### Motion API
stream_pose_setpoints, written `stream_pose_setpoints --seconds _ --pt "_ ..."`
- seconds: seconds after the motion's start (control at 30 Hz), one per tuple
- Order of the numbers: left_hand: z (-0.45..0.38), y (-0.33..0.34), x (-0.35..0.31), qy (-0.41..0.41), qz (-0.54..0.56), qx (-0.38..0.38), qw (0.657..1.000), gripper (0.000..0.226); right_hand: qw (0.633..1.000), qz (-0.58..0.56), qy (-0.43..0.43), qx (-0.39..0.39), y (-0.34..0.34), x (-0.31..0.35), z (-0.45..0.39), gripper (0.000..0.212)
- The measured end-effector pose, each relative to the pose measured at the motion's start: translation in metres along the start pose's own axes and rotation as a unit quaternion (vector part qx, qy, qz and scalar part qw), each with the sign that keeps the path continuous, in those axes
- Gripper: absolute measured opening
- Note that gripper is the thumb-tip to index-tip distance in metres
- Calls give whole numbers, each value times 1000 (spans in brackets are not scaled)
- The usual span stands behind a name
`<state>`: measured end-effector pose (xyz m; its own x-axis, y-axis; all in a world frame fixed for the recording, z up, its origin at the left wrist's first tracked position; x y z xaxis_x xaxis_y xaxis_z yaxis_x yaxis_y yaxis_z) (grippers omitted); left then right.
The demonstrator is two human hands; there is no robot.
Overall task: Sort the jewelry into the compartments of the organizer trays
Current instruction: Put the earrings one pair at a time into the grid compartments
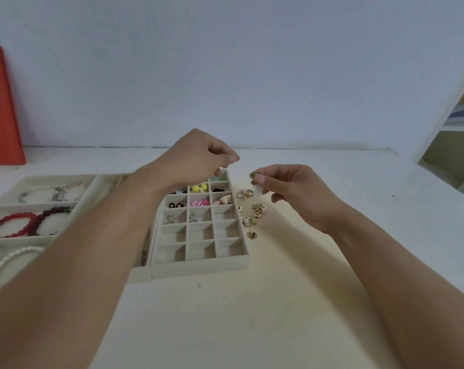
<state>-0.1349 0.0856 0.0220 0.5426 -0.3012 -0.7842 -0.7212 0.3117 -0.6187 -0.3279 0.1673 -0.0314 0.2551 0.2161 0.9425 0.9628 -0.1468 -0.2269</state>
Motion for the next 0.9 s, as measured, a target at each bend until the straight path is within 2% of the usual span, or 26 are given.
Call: stream_pose_setpoints --seconds 0.13,0.3,0.53,0.7,0.9 --pt "9 -18 6 6 -8 -12 1000 19 997 52 -40 49 24 3 -1 12" --pt "16 -34 26 6 -12 -23 1000 25 981 169 -69 62 44 4 -7 10" --pt "14 -43 35 21 9 -18 1000 26 920 354 -115 125 52 6 -13 10" --pt "16 -40 34 19 15 4 1000 21 892 399 -135 165 61 13 -11 14" --pt "17 -39 35 19 23 10 1000 19 892 403 -136 157 64 10 -14 11"
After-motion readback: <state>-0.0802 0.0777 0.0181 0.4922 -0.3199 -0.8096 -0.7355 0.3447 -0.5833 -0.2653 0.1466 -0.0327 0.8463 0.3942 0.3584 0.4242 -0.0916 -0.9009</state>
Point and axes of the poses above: each hand's wrist, its own z-axis away from the middle knuckle, its own y-axis out of the palm, x = y × z, the point moved 2 cm from there along -z, towards the middle knuckle, and after that the axes turned 8 degrees about -y, right-handed, at the moved point
